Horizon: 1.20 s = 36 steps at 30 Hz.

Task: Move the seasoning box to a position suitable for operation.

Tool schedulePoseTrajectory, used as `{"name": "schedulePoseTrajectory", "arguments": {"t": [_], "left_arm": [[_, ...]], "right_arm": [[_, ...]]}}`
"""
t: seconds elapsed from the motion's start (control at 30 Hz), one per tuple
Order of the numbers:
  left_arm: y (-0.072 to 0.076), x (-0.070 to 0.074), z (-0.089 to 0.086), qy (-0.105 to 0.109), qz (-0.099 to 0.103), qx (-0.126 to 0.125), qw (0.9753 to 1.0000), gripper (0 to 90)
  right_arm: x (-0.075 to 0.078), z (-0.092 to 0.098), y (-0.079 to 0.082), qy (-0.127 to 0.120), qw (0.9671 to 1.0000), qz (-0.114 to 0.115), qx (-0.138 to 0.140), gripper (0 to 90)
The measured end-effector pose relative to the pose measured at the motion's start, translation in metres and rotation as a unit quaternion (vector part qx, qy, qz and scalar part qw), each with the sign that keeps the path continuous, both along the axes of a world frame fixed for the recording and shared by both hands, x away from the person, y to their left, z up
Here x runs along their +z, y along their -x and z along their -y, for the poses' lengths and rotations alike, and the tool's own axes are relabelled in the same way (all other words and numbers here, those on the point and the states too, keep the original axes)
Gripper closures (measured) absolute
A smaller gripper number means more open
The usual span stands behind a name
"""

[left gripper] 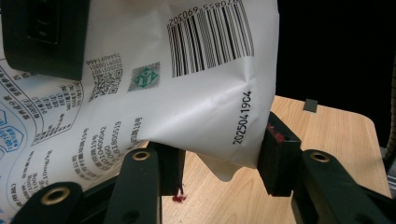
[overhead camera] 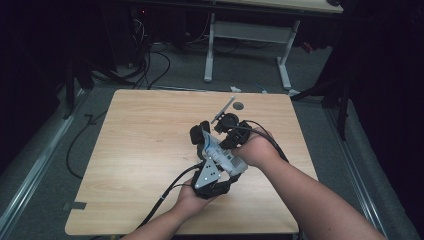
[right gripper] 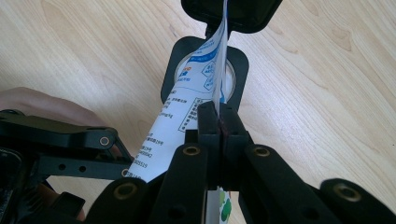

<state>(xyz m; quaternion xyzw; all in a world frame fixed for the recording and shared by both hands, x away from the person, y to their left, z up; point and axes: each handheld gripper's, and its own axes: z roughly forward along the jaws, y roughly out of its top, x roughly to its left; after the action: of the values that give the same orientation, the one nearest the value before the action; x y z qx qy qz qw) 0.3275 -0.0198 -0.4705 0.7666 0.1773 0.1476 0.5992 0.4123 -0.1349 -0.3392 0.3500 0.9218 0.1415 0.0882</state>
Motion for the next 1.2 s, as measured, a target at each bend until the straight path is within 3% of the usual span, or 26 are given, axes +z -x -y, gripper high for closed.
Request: {"name": "schedulePoseTrajectory", "arguments": {"t": [1.2], "left_arm": [[-0.0013, 0.0012, -0.0020, 0.002, 0.000, 0.004, 1.0000, 57.9]], "right_arm": [[-0.0011, -0.0025, -0.0022, -0.003, 1.0000, 0.004, 0.004, 89.7]]}}
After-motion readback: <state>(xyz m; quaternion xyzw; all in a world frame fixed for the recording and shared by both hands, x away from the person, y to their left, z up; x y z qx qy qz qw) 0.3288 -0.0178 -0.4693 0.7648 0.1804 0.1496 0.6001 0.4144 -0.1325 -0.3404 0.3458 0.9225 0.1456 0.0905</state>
